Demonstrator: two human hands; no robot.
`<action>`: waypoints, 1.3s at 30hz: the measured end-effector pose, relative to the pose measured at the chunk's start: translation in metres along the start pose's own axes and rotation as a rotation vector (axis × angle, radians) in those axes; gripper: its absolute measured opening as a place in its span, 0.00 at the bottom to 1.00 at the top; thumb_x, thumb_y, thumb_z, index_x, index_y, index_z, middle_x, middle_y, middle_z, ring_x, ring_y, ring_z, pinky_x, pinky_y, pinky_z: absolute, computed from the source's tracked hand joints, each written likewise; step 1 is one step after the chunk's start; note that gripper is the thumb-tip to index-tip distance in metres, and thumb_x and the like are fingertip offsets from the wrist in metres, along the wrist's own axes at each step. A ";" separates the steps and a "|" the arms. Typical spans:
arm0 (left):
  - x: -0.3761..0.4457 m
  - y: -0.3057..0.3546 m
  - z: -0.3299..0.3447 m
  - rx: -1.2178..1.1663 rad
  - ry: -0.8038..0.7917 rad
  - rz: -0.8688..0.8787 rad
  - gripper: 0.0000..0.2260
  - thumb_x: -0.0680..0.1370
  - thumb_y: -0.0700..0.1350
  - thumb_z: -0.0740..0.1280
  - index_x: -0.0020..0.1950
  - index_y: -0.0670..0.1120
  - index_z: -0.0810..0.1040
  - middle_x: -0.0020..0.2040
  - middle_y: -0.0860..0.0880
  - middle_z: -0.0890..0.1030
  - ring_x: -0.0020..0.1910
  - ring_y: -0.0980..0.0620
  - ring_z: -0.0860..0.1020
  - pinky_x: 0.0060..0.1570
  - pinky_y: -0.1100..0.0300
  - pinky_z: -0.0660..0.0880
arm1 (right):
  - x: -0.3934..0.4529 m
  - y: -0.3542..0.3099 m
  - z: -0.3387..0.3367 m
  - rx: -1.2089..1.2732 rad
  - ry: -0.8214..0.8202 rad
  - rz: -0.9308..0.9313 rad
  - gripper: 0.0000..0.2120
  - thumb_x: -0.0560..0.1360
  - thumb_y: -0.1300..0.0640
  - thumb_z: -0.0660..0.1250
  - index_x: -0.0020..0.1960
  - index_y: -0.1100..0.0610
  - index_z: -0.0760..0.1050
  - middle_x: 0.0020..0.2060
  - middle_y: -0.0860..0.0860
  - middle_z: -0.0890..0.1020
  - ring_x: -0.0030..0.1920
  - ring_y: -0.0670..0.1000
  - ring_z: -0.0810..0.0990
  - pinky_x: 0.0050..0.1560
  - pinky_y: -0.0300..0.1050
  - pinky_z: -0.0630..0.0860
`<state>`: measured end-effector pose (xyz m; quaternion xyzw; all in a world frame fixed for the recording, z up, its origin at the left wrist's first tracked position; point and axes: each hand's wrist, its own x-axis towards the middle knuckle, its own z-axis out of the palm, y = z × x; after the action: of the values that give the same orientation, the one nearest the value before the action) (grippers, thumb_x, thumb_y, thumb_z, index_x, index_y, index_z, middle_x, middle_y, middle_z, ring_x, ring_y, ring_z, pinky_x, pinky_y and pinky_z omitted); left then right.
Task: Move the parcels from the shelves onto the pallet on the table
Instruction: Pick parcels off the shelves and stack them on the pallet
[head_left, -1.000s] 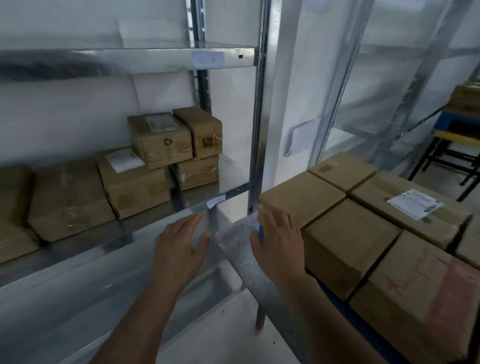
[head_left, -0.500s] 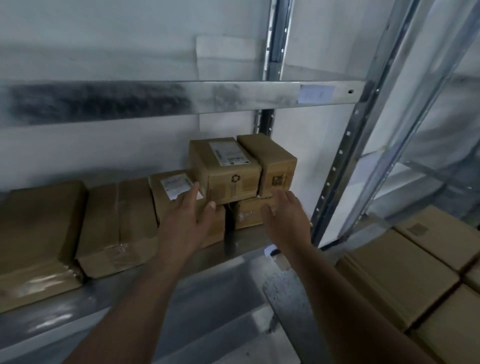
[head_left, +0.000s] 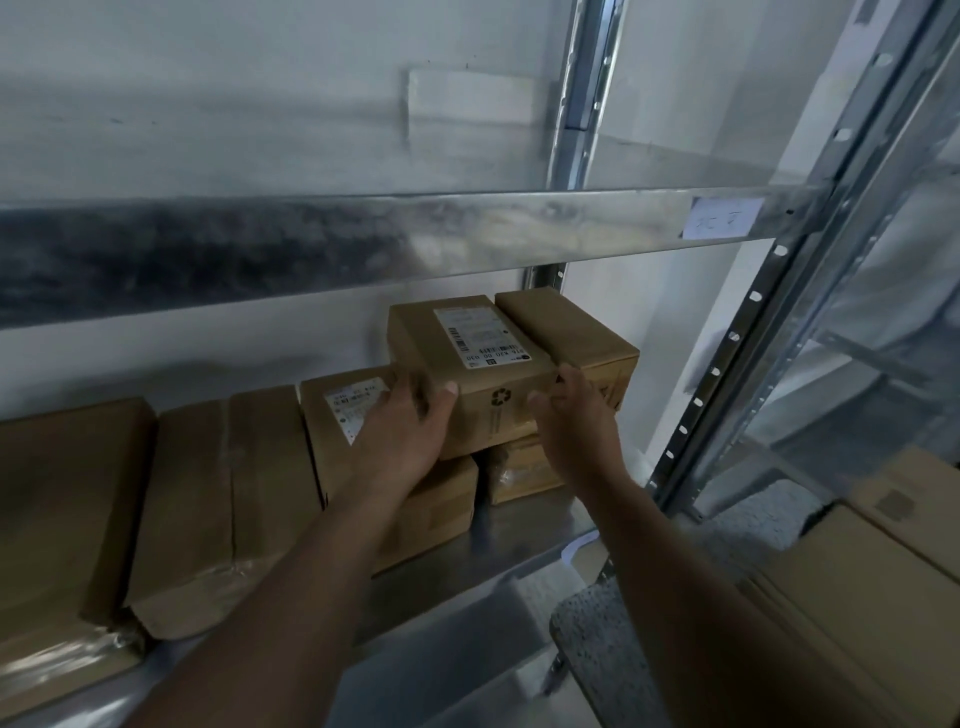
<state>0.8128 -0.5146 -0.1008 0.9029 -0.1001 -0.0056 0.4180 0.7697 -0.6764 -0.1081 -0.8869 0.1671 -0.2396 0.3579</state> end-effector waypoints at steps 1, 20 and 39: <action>0.000 -0.001 -0.001 -0.030 -0.007 -0.001 0.27 0.79 0.63 0.52 0.73 0.50 0.62 0.70 0.46 0.70 0.66 0.45 0.70 0.59 0.55 0.65 | 0.000 -0.002 0.001 0.052 -0.024 0.011 0.05 0.76 0.55 0.61 0.48 0.55 0.67 0.42 0.48 0.77 0.40 0.47 0.75 0.33 0.39 0.66; 0.001 -0.022 -0.023 -0.216 0.067 -0.204 0.26 0.77 0.63 0.54 0.69 0.50 0.70 0.64 0.44 0.75 0.61 0.43 0.73 0.60 0.51 0.70 | 0.006 -0.013 0.015 0.368 -0.252 0.151 0.14 0.80 0.53 0.57 0.63 0.57 0.70 0.54 0.50 0.79 0.48 0.47 0.78 0.43 0.41 0.75; -0.159 -0.029 -0.005 -0.500 0.054 0.013 0.27 0.76 0.54 0.65 0.72 0.64 0.60 0.64 0.58 0.74 0.62 0.58 0.73 0.61 0.58 0.68 | -0.143 0.017 -0.049 0.578 -0.264 -0.088 0.18 0.81 0.57 0.55 0.67 0.41 0.64 0.59 0.37 0.76 0.61 0.36 0.73 0.60 0.39 0.73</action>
<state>0.6630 -0.4632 -0.1307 0.7706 -0.0900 -0.0035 0.6309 0.6226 -0.6483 -0.1327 -0.7783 0.0054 -0.1752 0.6030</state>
